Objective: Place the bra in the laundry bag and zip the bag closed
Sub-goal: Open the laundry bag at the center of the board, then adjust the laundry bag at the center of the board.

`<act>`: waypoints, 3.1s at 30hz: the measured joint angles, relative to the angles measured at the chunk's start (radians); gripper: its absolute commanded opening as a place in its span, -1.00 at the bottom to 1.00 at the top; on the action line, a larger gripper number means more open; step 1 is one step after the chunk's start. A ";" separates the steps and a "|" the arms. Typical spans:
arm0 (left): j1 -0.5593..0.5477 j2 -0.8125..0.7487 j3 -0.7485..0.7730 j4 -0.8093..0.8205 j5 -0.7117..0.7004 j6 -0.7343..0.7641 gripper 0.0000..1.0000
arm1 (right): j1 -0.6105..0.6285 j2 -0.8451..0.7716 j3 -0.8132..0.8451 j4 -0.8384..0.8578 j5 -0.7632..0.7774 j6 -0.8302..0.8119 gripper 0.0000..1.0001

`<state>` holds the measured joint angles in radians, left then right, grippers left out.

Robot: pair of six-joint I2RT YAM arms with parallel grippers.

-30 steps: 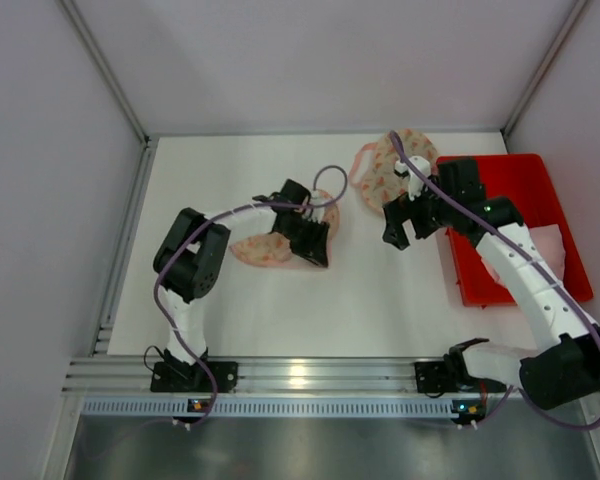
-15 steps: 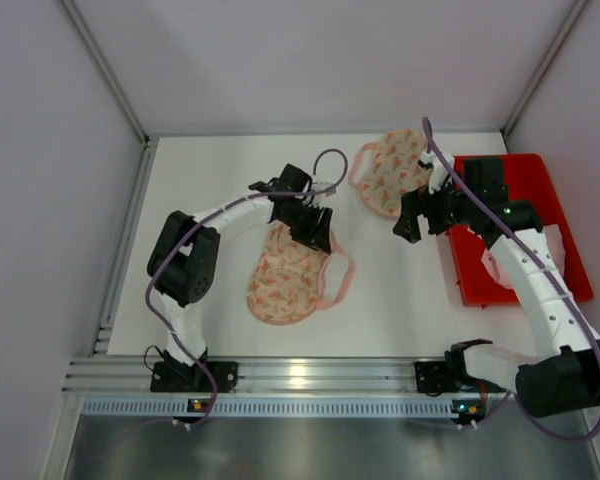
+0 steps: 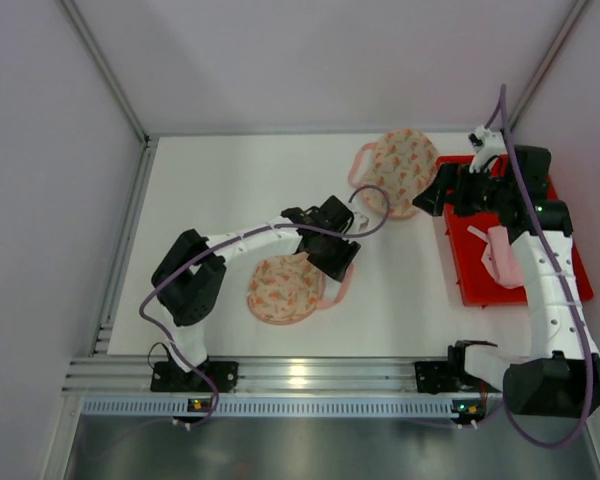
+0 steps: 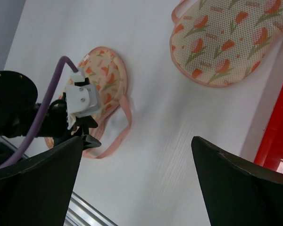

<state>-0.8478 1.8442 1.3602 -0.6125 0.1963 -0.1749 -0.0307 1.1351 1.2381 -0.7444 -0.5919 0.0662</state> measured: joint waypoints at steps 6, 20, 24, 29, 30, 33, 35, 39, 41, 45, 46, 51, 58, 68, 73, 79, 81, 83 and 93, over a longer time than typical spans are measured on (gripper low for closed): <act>-0.058 0.088 0.044 -0.011 -0.112 -0.017 0.07 | -0.115 0.008 0.000 0.004 -0.072 0.035 0.99; -0.137 0.245 0.186 -0.041 -0.224 -0.036 -0.50 | -0.228 0.015 -0.048 0.002 -0.176 -0.001 0.99; -0.142 0.257 0.203 -0.046 -0.274 -0.037 -1.00 | -0.236 0.019 -0.049 0.001 -0.185 -0.014 0.99; -0.142 0.261 0.232 -0.072 -0.269 -0.018 -1.00 | -0.241 0.020 -0.049 0.002 -0.188 -0.030 0.99; -0.136 0.261 0.253 -0.087 -0.259 -0.011 -1.00 | -0.241 0.022 -0.049 0.002 -0.188 -0.032 0.99; -0.119 0.243 0.326 -0.104 -0.235 0.018 -1.00 | -0.243 0.032 -0.049 0.003 -0.191 -0.037 0.99; -0.109 0.201 0.363 -0.104 -0.226 0.037 -1.00 | -0.243 0.044 -0.049 0.004 -0.199 -0.039 0.99; -0.073 0.047 0.402 -0.103 -0.178 0.058 -1.00 | -0.247 0.072 -0.075 0.013 -0.222 -0.084 0.99; -0.033 -0.048 0.403 -0.102 -0.128 0.074 -1.00 | -0.247 0.093 -0.092 0.011 -0.235 -0.102 0.99; 0.120 -0.214 0.346 -0.092 0.025 0.088 -1.00 | -0.247 0.140 -0.121 -0.003 -0.273 -0.131 0.99; 0.169 -0.246 0.316 -0.087 0.058 0.090 -1.00 | -0.246 0.150 -0.126 -0.003 -0.279 -0.136 0.99; 0.428 -0.406 0.063 -0.094 0.157 0.103 -1.00 | -0.201 0.164 -0.153 0.006 -0.284 -0.136 0.99; 0.587 -0.491 -0.222 -0.122 0.146 0.140 -1.00 | -0.039 0.184 -0.200 0.030 -0.233 -0.132 0.97; 0.818 -0.399 -0.307 -0.105 -0.026 0.130 -0.25 | 0.100 0.224 -0.243 0.064 -0.158 -0.123 0.94; 0.935 -0.377 -0.233 -0.090 0.043 0.117 -0.18 | 0.144 0.240 -0.244 0.072 -0.133 -0.124 0.86; 0.927 -0.398 -0.193 -0.042 0.236 0.118 -0.15 | 0.241 0.311 -0.242 0.103 -0.087 -0.126 0.82; 0.897 -0.401 -0.224 -0.029 0.281 0.103 -0.17 | 0.285 0.366 -0.240 0.123 -0.069 -0.125 0.81; 0.852 -0.394 -0.261 -0.019 0.315 0.083 -0.17 | 0.319 0.427 -0.237 0.139 -0.053 -0.122 0.80; 0.650 -0.199 -0.323 0.050 0.397 0.018 -0.23 | 0.397 0.679 -0.108 0.191 -0.003 -0.099 0.76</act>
<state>-0.1978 1.6455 1.0367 -0.5629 0.5930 -0.1570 0.3660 1.8141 1.1305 -0.5533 -0.5949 -0.0330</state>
